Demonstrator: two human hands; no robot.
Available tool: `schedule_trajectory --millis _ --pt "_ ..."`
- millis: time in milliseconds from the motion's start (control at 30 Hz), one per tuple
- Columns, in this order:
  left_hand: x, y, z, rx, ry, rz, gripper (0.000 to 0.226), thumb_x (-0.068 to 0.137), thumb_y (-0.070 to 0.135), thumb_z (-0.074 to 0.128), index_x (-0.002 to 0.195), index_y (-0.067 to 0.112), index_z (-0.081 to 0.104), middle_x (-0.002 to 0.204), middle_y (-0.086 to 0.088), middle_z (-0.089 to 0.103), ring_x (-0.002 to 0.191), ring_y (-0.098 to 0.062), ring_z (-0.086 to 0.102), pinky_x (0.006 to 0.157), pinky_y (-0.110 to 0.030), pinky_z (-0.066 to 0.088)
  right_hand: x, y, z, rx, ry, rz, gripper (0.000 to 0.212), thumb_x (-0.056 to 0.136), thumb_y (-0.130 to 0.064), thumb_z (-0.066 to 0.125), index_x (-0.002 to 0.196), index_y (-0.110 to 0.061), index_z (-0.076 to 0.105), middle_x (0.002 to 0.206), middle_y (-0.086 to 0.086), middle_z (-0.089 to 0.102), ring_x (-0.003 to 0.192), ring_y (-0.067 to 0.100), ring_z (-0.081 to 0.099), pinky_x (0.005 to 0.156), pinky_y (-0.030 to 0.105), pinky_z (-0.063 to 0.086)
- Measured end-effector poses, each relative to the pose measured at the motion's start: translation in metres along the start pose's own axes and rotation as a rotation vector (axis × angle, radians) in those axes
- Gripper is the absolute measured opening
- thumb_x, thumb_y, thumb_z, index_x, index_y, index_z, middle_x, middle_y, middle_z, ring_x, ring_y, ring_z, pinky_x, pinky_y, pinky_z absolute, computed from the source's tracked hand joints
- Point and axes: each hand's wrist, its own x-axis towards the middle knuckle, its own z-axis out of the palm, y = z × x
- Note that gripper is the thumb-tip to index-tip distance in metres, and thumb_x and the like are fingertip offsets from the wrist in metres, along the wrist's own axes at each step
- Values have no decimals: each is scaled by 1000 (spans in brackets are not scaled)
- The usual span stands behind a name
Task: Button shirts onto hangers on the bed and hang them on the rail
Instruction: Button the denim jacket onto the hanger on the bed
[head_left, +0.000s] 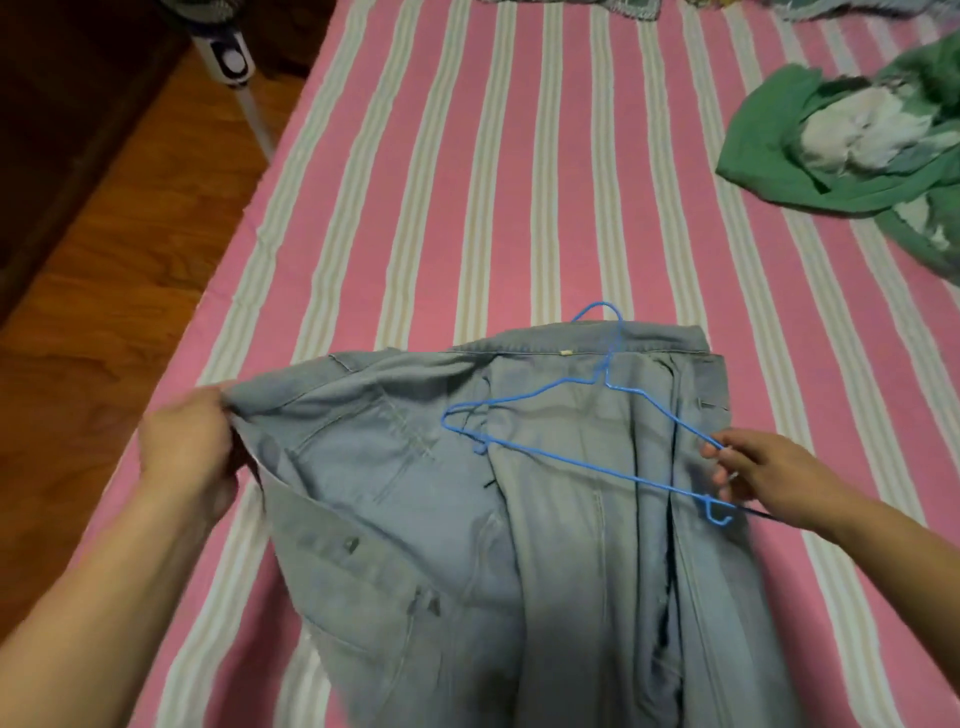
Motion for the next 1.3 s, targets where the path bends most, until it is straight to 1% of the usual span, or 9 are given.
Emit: schedule_trajectory --millis 133,300,400,567,767,967,1033,1167,1300 --pt "-76 2 15 461 -713 -147 25 86 6 54 101 -15 58 70 -15 46 50 -15 36 48 -23 23 19 -6 15 -199 27 -48 24 105 -2 45 91 -10 63 71 7 60 46 1 56 44 11 41" --pt "-171 -68 56 1085 -1404 -179 44 86 13 50 128 23 56 85 -4 70 70 -20 67 65 -29 53 48 -7 50 -351 55 -53 17 96 -7 60 108 -17 67 109 12 72 102 30 65 81 31 47" --pt "-152 -95 73 1031 -1252 -21 48 97 20 55 143 32 51 103 3 75 81 -9 66 75 -21 50 57 -11 63 -358 85 -61 37 92 -15 66 129 -15 63 121 13 69 112 32 63 98 39 49" --pt "-59 -126 40 946 -364 161 12 98 15 58 102 24 65 100 4 70 92 -19 63 77 -31 44 79 -30 83 -397 85 -78 49 91 -29 66 138 -24 57 123 4 68 117 31 62 103 45 47" --pt "-51 -148 -12 661 -750 -449 27 95 24 72 116 9 67 99 -11 78 92 -29 75 94 -47 56 116 -63 116 -232 141 -195 30 99 -21 60 128 -16 67 121 14 70 114 35 63 97 38 48" --pt "-91 -110 7 304 -663 -262 29 93 28 74 115 12 64 95 -14 77 86 -35 74 85 -50 58 145 -101 96 -246 384 -207 26 101 -22 58 120 -11 72 115 20 71 111 37 63 83 36 44" --pt "-111 -100 12 205 -821 -270 38 96 26 69 132 21 57 97 -3 75 84 -23 73 73 -34 56 145 -106 102 -339 299 -176 35 101 -29 55 131 -14 65 130 19 65 124 36 56 101 38 41" --pt "-131 -124 15 568 -1299 -251 53 96 14 62 145 30 52 147 19 52 132 6 48 109 -14 37 101 -114 143 -334 188 -200 61 96 -48 53 145 -12 51 145 20 51 133 36 47 111 40 34" --pt "-118 -137 11 503 -968 -220 50 90 -11 43 112 20 75 105 12 76 104 -8 69 86 -21 54 43 -80 200 -299 -82 33 79 85 -54 71 144 -8 44 143 16 52 128 34 54 105 39 44"
